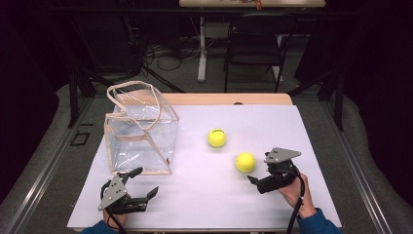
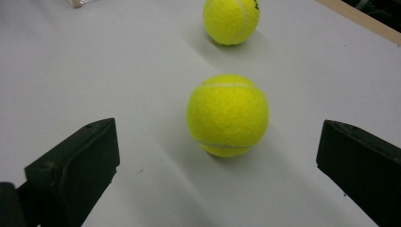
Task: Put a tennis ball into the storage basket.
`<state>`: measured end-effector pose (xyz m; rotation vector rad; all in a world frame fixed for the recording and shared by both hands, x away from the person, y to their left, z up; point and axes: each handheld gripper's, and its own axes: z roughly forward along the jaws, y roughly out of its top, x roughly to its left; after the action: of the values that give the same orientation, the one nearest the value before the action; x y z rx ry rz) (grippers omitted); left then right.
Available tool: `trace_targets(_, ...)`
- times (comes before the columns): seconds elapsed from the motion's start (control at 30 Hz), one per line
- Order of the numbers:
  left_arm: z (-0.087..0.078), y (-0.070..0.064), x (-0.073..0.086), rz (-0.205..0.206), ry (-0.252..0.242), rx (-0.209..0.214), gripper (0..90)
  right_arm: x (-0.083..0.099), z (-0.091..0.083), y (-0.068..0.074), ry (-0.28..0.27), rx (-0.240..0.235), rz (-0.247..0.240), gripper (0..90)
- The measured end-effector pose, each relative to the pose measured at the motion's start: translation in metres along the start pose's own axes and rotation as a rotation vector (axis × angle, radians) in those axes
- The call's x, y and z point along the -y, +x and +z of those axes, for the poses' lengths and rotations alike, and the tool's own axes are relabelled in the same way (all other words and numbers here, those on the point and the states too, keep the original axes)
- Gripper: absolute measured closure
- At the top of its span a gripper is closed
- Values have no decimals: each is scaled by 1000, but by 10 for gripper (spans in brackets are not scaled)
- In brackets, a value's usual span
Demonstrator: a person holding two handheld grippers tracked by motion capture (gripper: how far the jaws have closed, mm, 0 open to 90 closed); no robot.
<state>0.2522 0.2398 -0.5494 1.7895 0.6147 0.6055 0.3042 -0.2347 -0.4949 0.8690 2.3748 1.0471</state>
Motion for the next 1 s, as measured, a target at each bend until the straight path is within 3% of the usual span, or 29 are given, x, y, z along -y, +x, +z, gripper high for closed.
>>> trace_targets(0.07, -1, 0, 0, -1, -4, 2, 158, -6, 14, -2, 49, -11, -4, 0)
trace_targets(0.63, 2, 2, 0, -5, -2, -1, 158, -16, 23, -10, 27, -22, 25, 0)
trace_targets(1.0, 3, 2, 0, -6, 1, 11, 158, -21, 50, -15, 91, -51, 23, 0)
